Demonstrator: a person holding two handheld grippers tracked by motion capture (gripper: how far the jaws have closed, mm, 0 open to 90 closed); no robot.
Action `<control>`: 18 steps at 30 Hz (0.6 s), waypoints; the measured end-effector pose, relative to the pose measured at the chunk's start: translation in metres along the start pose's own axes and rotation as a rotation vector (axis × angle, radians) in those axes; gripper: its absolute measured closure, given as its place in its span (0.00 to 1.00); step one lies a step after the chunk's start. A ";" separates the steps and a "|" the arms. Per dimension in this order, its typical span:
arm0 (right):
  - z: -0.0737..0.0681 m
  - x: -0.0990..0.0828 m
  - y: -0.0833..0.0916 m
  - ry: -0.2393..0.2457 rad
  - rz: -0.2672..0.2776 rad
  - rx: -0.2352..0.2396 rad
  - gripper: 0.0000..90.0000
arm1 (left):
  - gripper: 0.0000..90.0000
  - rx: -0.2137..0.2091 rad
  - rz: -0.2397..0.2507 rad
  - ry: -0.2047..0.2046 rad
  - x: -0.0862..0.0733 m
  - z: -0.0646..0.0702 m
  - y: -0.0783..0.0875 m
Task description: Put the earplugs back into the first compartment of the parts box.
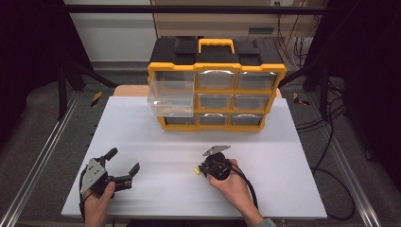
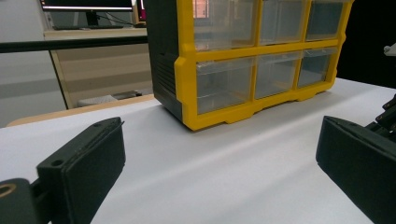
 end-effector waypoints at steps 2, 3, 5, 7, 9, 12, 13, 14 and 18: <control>0.001 -0.001 -0.001 0.005 0.016 0.000 0.90 | 0.01 0.001 -0.001 0.000 0.000 0.000 0.000; 0.002 -0.002 -0.001 0.010 0.021 0.003 0.91 | 0.01 0.001 -0.001 0.000 0.000 0.000 0.000; 0.002 -0.003 0.001 0.008 0.033 0.002 0.91 | 0.01 -0.001 -0.001 0.000 0.000 0.000 0.000; 0.003 -0.002 0.008 0.003 0.081 0.009 0.92 | 0.01 0.001 -0.001 0.002 0.000 0.000 0.000; 0.003 -0.001 0.011 -0.001 0.097 0.008 0.92 | 0.01 0.002 -0.001 0.001 0.000 0.000 0.000; 0.003 0.002 0.023 0.005 0.153 0.008 0.92 | 0.01 0.000 0.001 0.000 0.000 0.000 0.000; 0.003 0.004 0.028 0.010 0.174 0.005 0.92 | 0.01 0.000 0.001 0.001 0.000 0.000 0.000; 0.004 0.005 0.033 0.007 0.196 0.001 0.92 | 0.01 0.000 0.001 0.001 0.000 0.000 0.000; 0.007 0.014 0.057 0.002 0.292 -0.018 0.92 | 0.01 0.002 0.003 0.001 0.000 0.000 0.000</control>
Point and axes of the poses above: each handheld gripper's, and its own axes: y roughly backward along the jaws, x roughly out of its top, z roughly to its right, the point moved 1 cm from there along -y, roughly forward along the jaws, and after that the axes turned 7 degrees about -z, right-handed, at the moved point
